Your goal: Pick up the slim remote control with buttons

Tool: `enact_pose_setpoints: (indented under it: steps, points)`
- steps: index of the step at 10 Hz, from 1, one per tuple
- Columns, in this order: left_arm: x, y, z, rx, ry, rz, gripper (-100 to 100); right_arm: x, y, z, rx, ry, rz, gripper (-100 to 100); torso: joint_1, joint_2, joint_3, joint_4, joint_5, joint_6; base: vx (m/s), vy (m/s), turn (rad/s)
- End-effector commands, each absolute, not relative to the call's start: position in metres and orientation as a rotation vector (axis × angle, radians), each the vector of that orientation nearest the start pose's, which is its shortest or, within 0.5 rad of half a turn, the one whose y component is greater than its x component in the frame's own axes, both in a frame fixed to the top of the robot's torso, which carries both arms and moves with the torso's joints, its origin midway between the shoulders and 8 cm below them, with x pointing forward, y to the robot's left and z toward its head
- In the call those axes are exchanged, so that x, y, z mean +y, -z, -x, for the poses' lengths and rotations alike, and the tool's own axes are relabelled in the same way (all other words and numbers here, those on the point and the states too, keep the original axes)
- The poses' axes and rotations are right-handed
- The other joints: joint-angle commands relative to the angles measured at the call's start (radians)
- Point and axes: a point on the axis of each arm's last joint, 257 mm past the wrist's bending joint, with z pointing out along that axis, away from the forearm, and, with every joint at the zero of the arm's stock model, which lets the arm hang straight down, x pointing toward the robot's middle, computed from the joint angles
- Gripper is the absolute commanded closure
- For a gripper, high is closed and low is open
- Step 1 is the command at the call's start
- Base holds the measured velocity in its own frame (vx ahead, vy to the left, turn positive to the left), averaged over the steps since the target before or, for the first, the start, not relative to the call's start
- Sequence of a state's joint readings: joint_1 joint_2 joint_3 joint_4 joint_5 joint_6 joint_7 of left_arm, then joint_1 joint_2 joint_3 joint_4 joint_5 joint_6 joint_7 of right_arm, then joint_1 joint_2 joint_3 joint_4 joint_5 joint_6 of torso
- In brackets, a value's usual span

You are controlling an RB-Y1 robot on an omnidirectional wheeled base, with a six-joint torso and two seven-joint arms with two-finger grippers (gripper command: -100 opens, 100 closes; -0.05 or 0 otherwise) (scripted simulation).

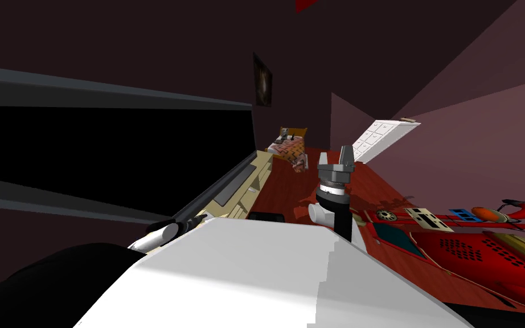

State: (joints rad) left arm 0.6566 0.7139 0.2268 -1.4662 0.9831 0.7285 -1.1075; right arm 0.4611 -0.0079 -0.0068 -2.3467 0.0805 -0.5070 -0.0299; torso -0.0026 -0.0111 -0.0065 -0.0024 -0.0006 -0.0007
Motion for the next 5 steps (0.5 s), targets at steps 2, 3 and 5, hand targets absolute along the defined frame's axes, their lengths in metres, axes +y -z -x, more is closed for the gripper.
enact_pose_setpoints:
  steps: [2,3,5]
  points:
    - [0.564,0.484,-0.092,2.492,0.022,1.45,-100,-0.262,-0.066,-0.331,0.582,-1.308,-0.524,0,0.0,0.002,0.001,0.0,0.0,0.0,0.108,-0.016,-0.062]
    - [0.567,0.488,-0.075,2.513,0.01,1.492,-100,-0.262,-0.066,-0.331,0.582,-1.308,-0.524,0,0.0,0.004,0.002,0.001,0.0,0.0,0.127,-0.017,-0.113]
    - [0.569,0.496,-0.044,2.544,-0.007,1.577,-100,-0.262,-0.066,-0.331,0.582,-1.308,-0.524,0,0.0,0.0,0.0,0.0,0.0,0.0,0.165,-0.018,-0.077]
